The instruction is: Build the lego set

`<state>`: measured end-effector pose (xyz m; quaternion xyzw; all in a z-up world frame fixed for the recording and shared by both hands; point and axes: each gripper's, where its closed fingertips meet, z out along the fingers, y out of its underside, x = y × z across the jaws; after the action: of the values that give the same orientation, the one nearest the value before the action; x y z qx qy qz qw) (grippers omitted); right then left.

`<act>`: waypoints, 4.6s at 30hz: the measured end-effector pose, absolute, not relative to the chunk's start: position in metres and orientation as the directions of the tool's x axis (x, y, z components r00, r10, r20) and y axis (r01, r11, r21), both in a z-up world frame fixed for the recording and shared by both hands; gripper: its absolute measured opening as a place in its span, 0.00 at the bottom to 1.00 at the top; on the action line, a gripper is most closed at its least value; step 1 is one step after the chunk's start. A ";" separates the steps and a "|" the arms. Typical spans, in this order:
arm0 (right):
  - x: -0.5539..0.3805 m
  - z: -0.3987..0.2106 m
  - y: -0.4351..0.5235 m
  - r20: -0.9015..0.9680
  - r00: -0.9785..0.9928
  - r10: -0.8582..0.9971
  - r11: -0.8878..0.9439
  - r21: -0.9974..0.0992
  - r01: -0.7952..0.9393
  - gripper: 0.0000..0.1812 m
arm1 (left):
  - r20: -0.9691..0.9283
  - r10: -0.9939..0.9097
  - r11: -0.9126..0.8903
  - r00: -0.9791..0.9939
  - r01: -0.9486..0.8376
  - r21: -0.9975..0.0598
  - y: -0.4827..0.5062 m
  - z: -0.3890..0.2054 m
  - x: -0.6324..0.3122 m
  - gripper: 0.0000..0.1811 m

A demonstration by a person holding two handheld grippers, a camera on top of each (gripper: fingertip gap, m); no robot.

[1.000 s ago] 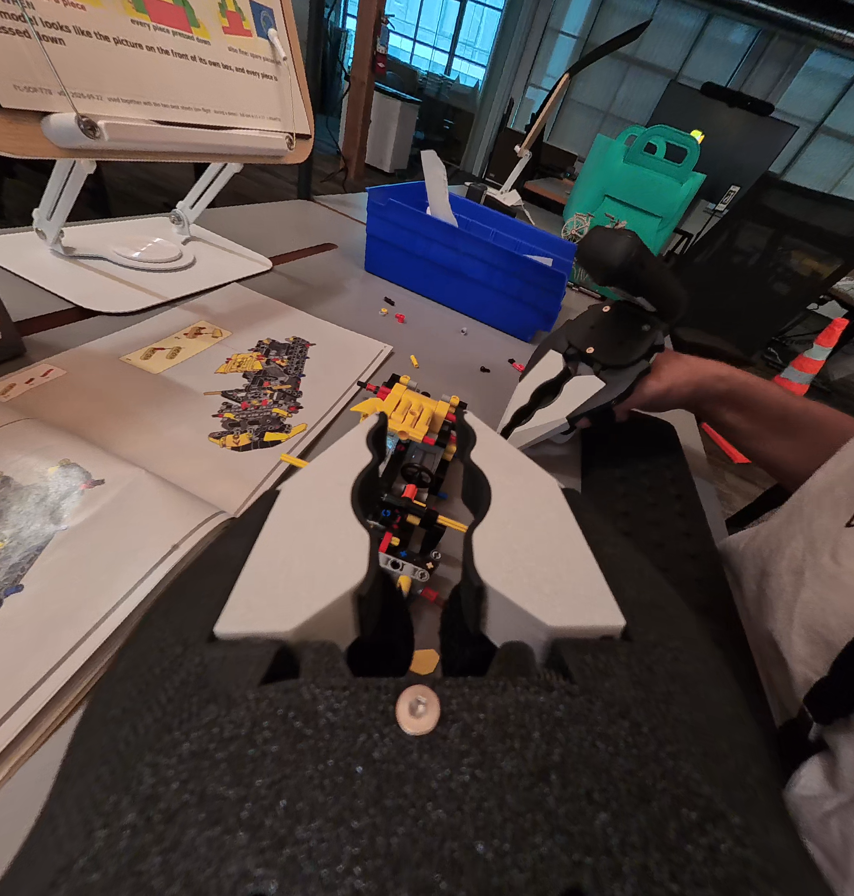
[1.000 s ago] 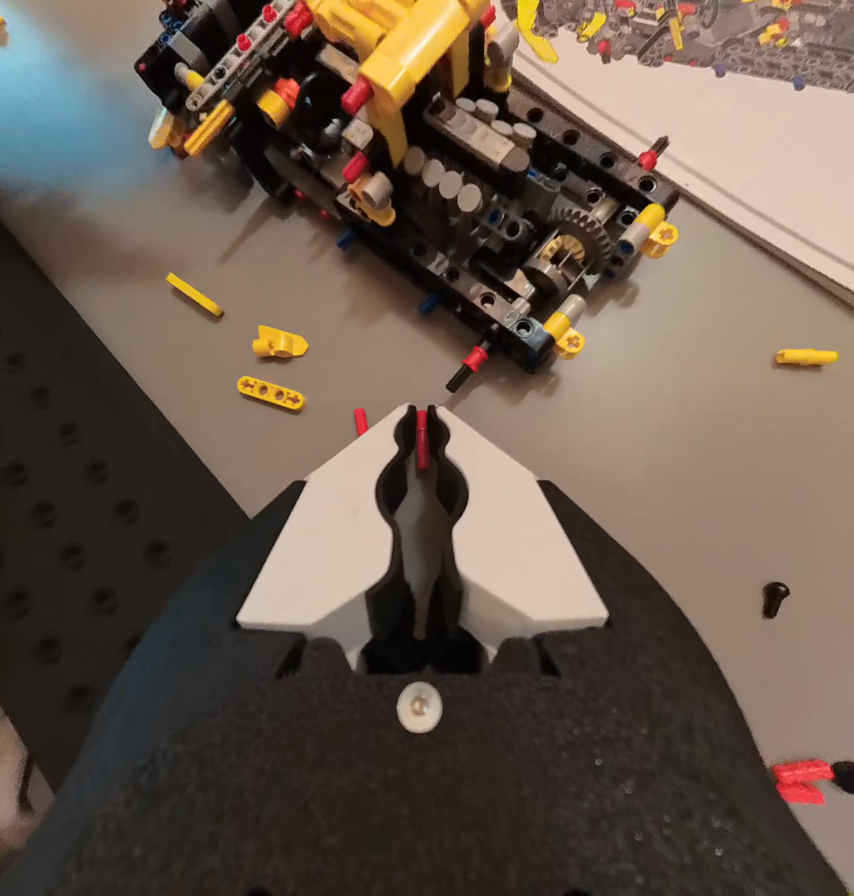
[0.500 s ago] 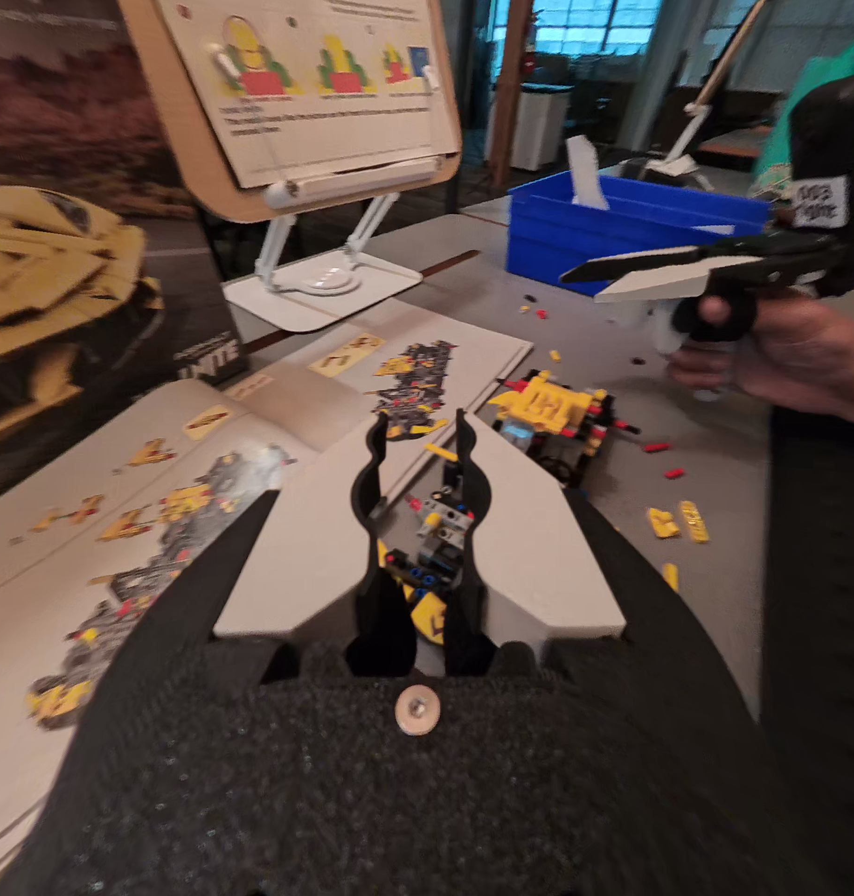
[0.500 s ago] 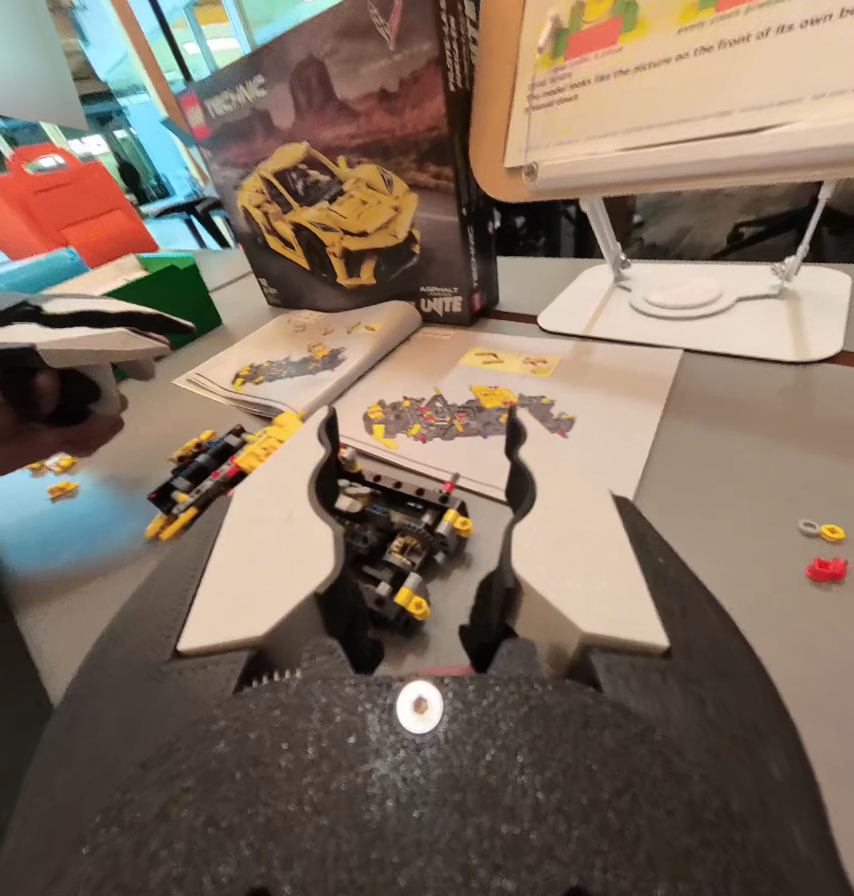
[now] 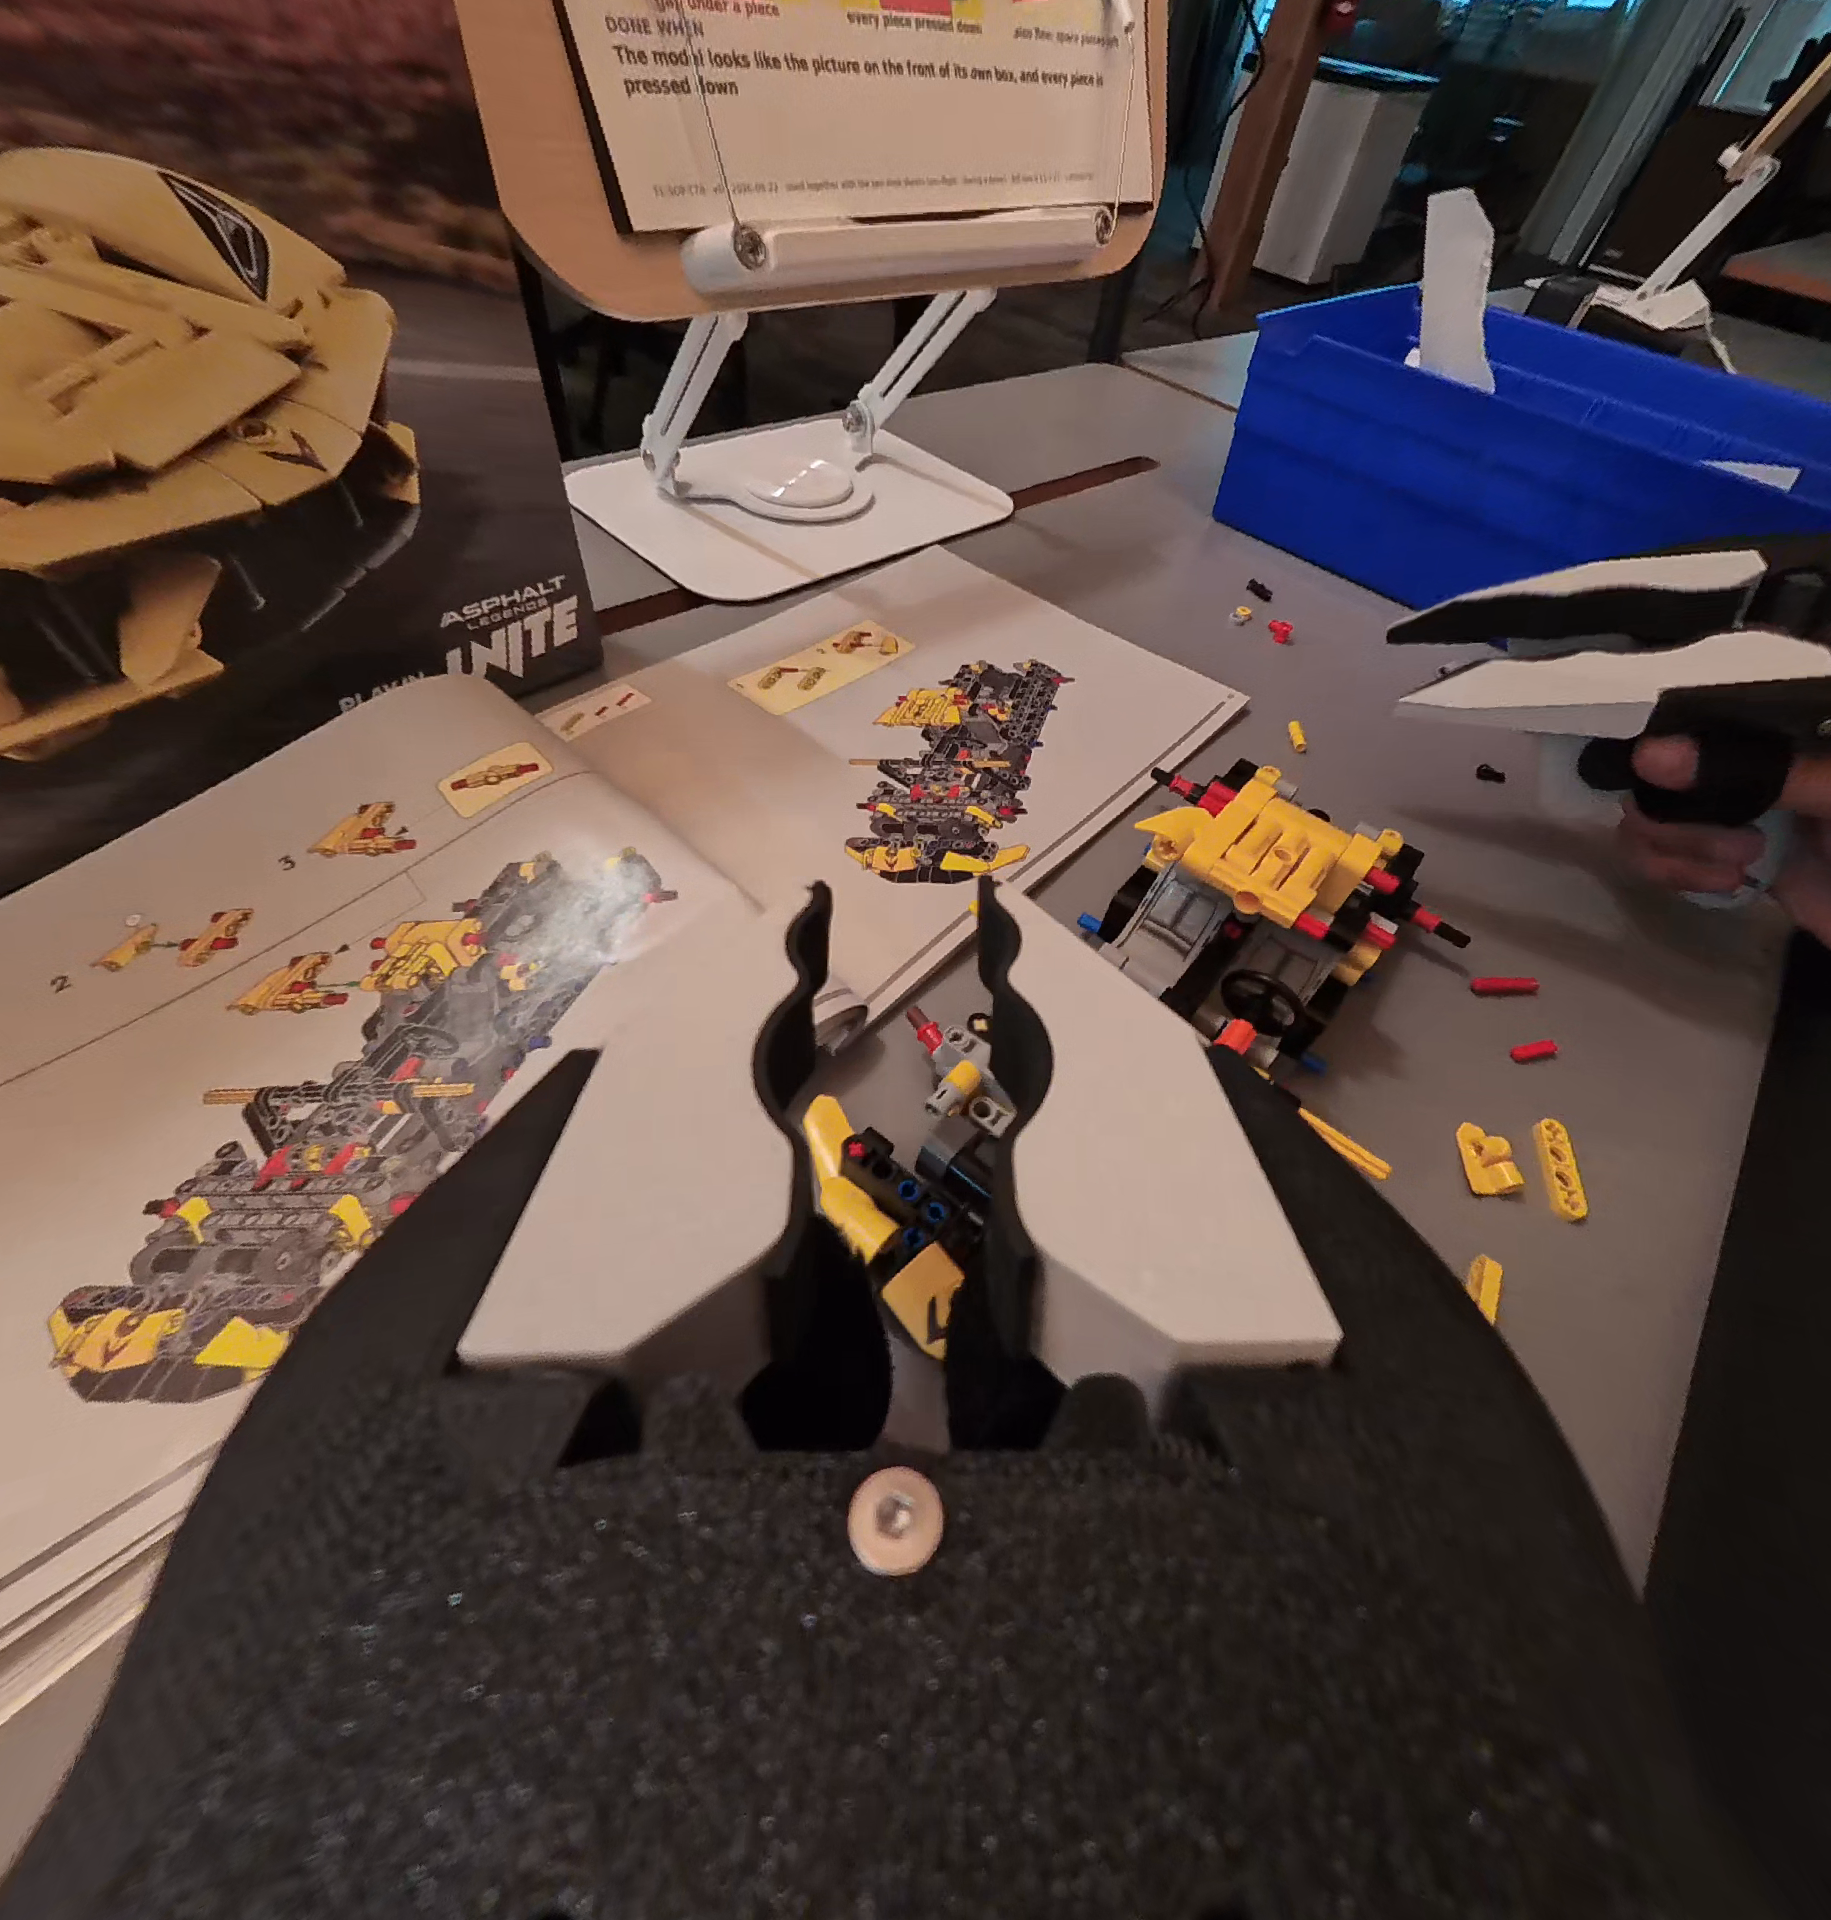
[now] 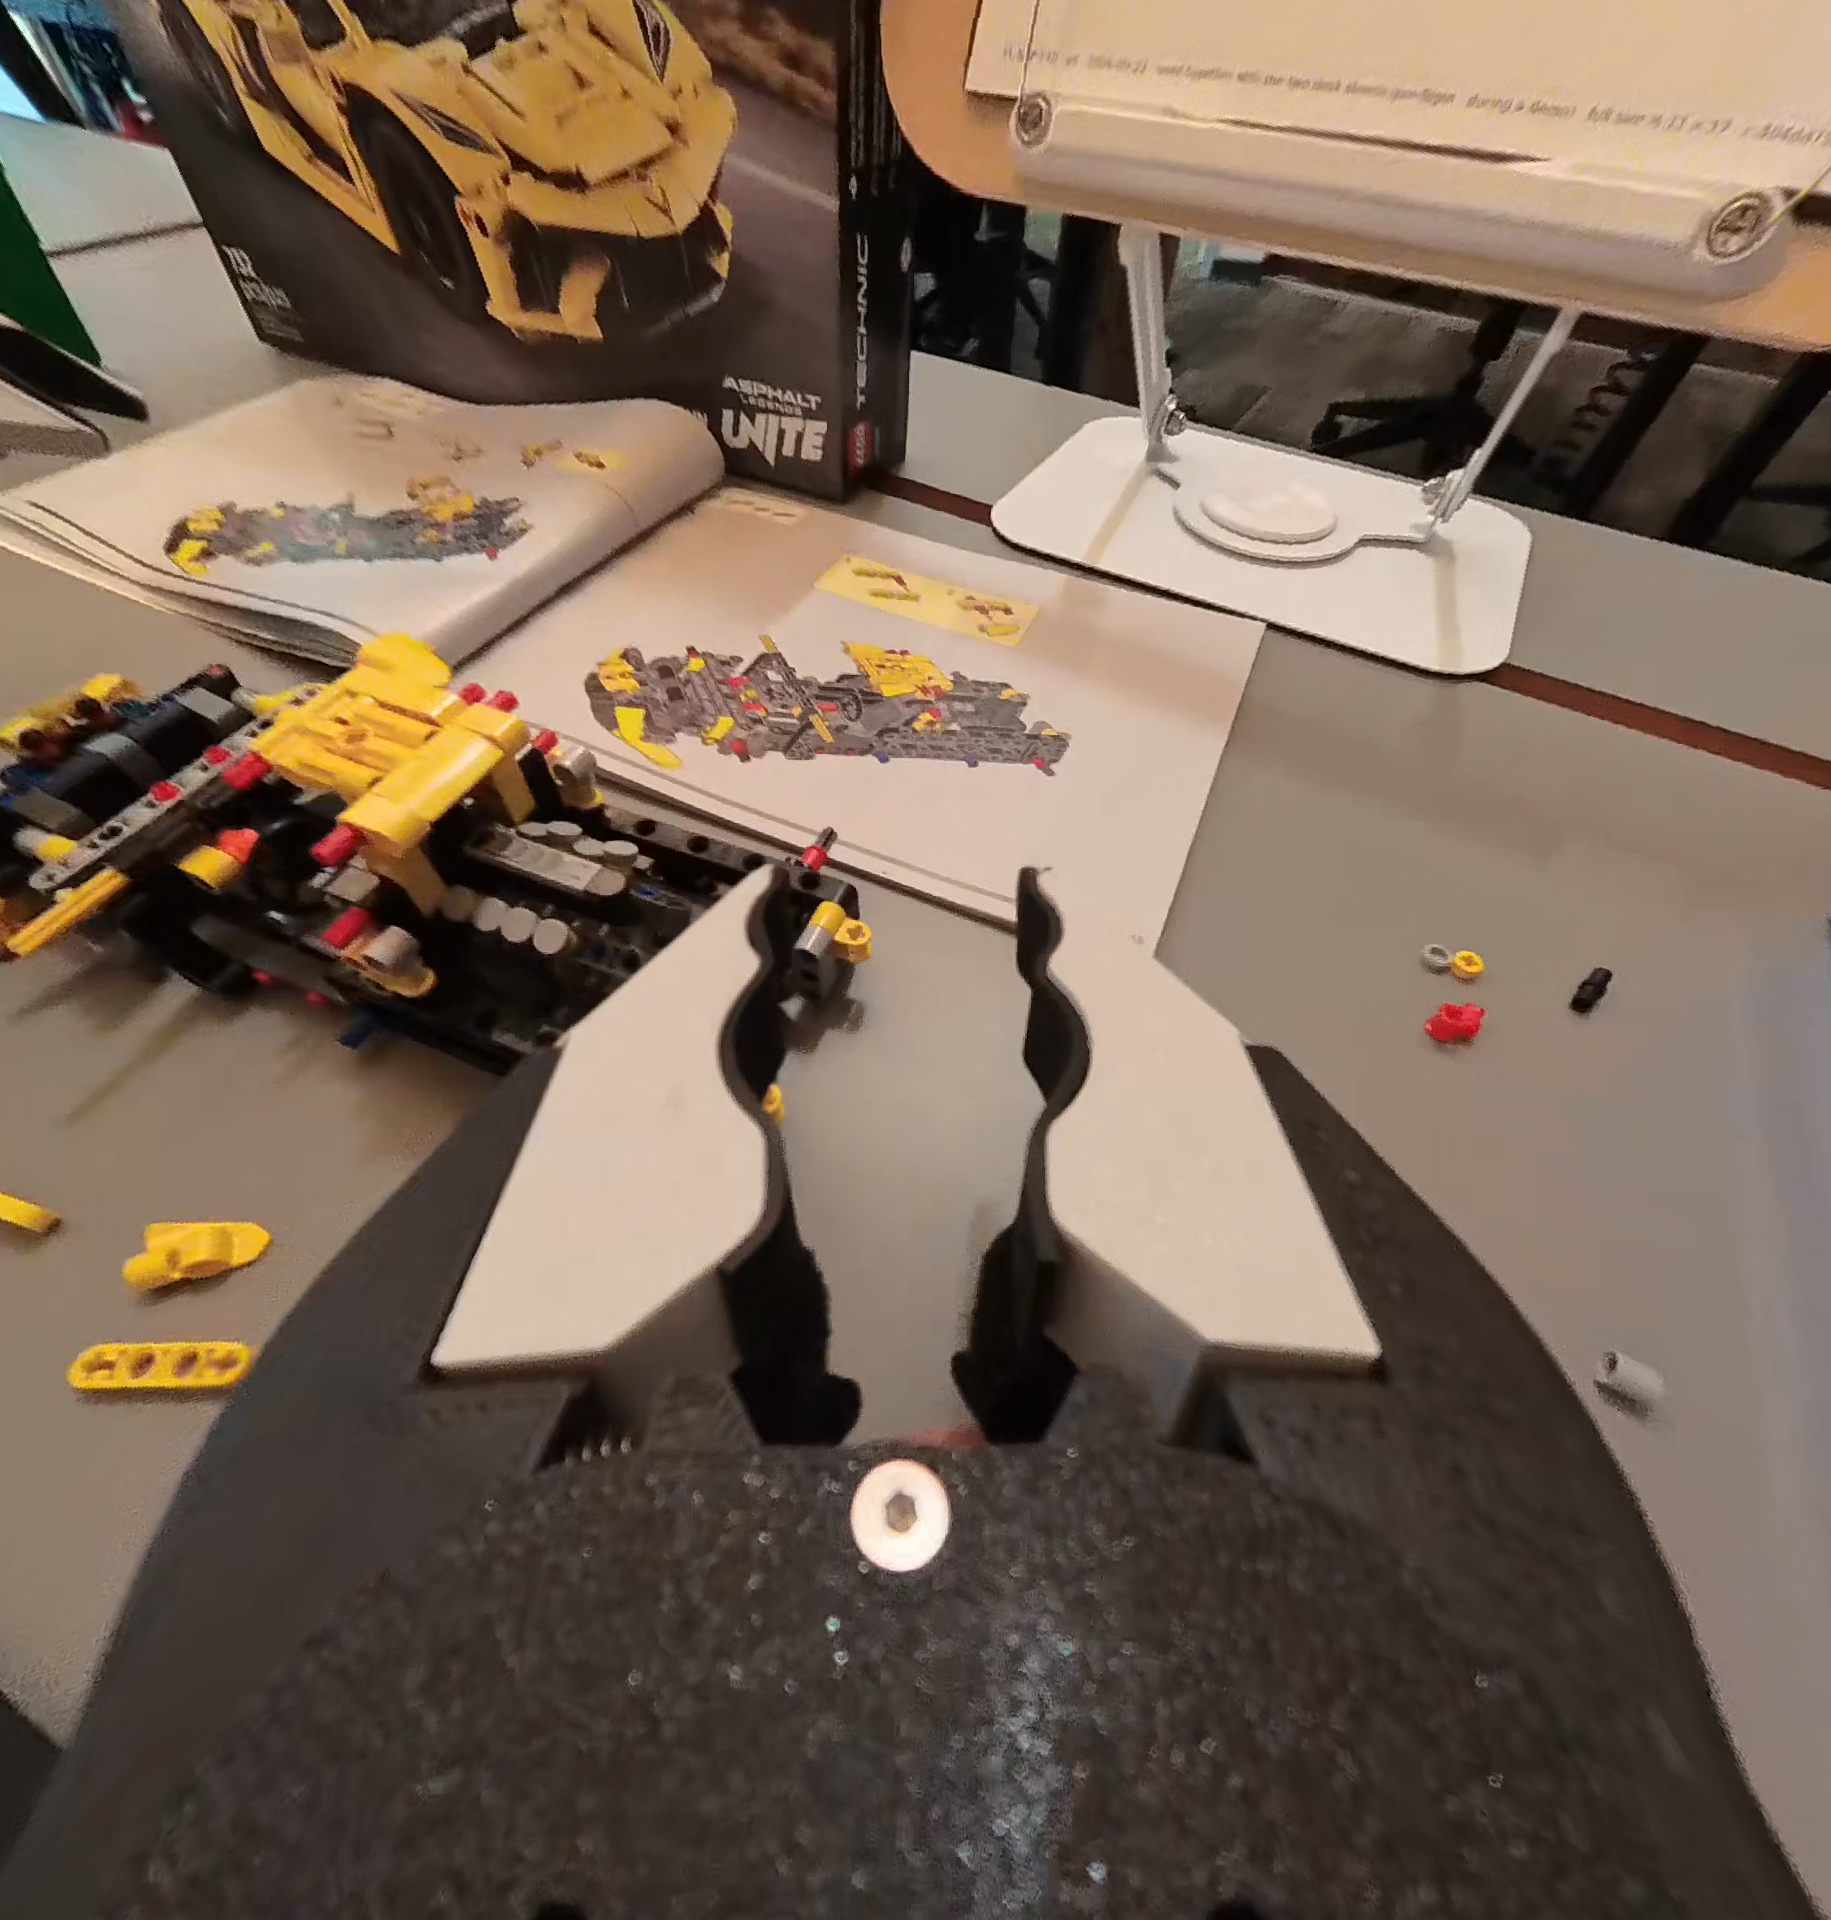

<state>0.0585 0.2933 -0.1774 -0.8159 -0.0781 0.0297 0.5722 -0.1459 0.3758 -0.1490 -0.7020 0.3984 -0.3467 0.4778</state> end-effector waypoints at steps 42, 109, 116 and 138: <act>0.047 -0.173 0.289 -0.126 0.970 0.208 -0.345 -0.937 -0.047 0.17 | 0.031 -0.961 0.171 -0.275 -0.677 -0.716 0.207 -0.232 -0.122 0.15; -0.096 -0.131 0.258 0.176 0.795 0.581 -0.010 -0.975 0.223 0.19 | 0.723 -0.679 -0.678 -0.125 -0.271 -0.684 0.268 -0.137 -0.109 0.02; -0.014 -0.183 0.229 -0.088 0.804 0.588 -0.492 -0.828 0.269 0.15 | 0.654 -0.754 -0.617 -0.056 -0.282 -0.735 0.273 -0.145 -0.109 0.02; -0.052 -0.202 0.224 -0.045 0.729 0.683 -0.439 -0.823 0.360 0.02 | 0.536 -0.843 -0.489 -0.044 -0.349 -0.799 0.257 -0.156 -0.102 0.02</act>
<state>-0.0517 0.2245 -0.2019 -0.8267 -0.3156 0.1898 0.4253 -0.1018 0.2565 -0.1556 -0.6553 0.4549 -0.5615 0.2199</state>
